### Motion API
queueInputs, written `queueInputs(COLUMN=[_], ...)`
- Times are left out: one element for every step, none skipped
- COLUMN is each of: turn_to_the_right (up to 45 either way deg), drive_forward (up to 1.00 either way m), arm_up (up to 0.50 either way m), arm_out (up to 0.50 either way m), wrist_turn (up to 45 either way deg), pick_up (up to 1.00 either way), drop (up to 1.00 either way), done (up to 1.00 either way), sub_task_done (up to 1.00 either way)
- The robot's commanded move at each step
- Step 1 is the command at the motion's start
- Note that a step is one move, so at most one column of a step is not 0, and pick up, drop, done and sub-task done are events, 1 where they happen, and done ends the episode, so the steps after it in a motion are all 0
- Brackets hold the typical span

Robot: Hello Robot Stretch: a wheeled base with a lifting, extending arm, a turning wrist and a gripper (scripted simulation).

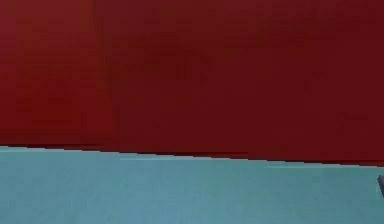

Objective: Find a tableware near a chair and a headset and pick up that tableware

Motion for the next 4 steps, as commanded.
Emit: queueInputs(turn_to_the_right=[3.0,0.0,-45.0,-42.0], drive_forward=[0.0,0.25,0.0,0.0], arm_up=[0.0,0.0,0.0,0.0], arm_out=[0.0,0.0,0.0,0.0], wrist_turn=[0.0,0.0,0.0,0.0], pick_up=[0.0,0.0,0.0,0.0], drop=[0.0,0.0,0.0,0.0], done=[0.0,0.0,0.0,0.0], sub_task_done=[0.0,0.0,0.0,0.0])
